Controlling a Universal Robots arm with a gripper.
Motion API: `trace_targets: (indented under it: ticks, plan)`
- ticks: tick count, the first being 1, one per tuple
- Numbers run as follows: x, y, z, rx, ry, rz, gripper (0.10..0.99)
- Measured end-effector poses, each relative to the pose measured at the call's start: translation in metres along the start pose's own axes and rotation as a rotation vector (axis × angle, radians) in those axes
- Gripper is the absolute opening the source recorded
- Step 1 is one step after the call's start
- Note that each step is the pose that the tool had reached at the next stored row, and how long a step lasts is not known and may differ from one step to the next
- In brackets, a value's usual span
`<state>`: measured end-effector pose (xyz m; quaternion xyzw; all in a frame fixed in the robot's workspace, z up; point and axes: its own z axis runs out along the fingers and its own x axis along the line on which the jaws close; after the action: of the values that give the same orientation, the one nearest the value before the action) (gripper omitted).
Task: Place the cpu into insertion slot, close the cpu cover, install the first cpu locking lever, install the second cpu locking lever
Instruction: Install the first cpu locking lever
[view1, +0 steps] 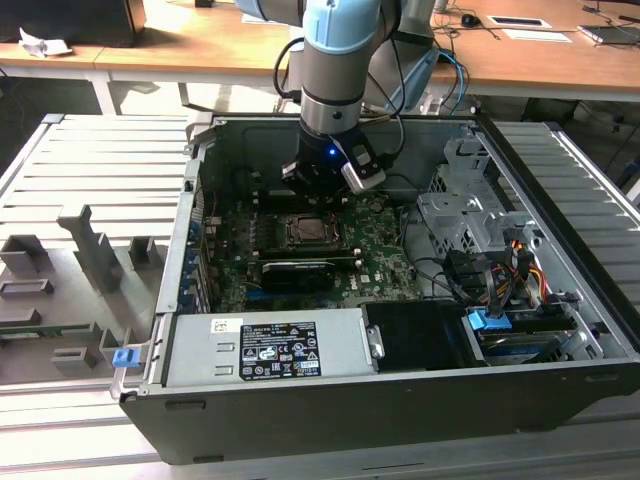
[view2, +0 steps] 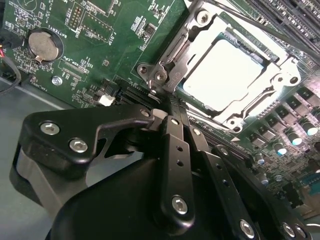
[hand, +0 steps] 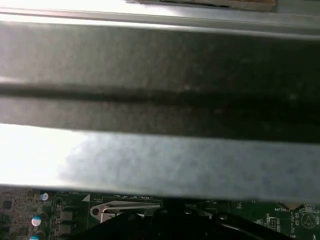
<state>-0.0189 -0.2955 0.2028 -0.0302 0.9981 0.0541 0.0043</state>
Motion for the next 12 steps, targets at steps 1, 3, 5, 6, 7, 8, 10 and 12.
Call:
trace_targets:
  ticks: [1, 3, 5, 6, 7, 8, 10, 12]
  plan:
    - [0.0, 0.0, -0.0001, 0.0, 0.0, 0.0, 0.106]
    - [-0.0001, 0.0005, -0.0037, 0.0, -0.0001, 0.0, 0.106]
    - [-0.0001, 0.0009, -0.0073, 0.0, -0.0002, 0.0, 0.106]
    - [0.0001, 0.0012, -0.0097, -0.001, -0.0003, 0.0, 0.106]
    - [0.0013, 0.0015, -0.0121, -0.002, -0.0003, 0.0, 0.106]
    - [0.0045, 0.002, -0.0149, -0.004, -0.0008, 0.0, 0.106]
    - [0.0076, 0.0027, -0.0201, -0.007, -0.0021, 0.0, 0.106]
    - [0.0084, 0.0034, -0.0253, -0.009, -0.0038, 0.0, 0.106]
